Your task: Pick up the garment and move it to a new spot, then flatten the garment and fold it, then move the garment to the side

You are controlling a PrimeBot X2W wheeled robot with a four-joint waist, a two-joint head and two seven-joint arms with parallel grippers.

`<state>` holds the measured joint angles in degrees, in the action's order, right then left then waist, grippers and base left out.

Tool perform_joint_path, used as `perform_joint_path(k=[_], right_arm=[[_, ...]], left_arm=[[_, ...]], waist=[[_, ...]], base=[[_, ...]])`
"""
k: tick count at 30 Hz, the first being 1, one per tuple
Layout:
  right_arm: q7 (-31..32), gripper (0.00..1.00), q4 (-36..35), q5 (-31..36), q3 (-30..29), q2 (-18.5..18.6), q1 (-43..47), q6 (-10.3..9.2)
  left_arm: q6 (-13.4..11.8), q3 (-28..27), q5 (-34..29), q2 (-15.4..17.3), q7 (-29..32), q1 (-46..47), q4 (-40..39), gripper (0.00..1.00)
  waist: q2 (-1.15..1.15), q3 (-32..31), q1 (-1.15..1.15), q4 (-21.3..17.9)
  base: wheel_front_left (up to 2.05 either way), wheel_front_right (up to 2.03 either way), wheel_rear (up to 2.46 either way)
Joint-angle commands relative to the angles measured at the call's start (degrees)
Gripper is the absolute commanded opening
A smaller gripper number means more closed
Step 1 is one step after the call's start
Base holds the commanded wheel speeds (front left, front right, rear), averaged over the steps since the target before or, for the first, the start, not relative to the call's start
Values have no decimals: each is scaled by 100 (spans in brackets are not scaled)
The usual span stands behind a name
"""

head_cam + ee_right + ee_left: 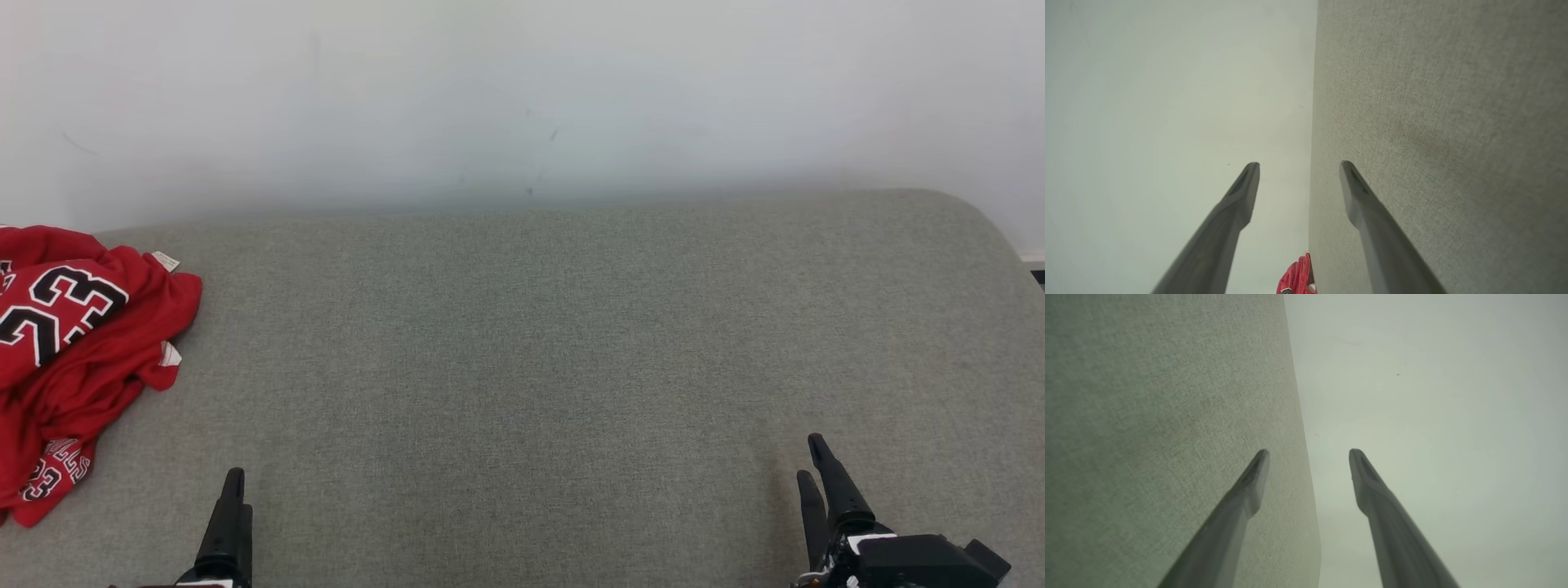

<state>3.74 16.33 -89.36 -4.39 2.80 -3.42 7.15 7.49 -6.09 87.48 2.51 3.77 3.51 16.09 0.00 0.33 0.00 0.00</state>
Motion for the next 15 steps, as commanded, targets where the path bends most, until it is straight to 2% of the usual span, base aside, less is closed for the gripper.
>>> perform_joint_path(k=[1,15], right_arm=[[-84,100,-120,175,64,6,-51,19],[-431,100,-276,1445,256,7,17,24]], left_arm=[[0,-27,-266,22,-77,33,-130,100],[-105,63,-1921,27,-427,-85,-368,100]], waist=[[0,3,0,-1],[0,30,0,-1]], base=[[0,0,0],[0,0,0]])
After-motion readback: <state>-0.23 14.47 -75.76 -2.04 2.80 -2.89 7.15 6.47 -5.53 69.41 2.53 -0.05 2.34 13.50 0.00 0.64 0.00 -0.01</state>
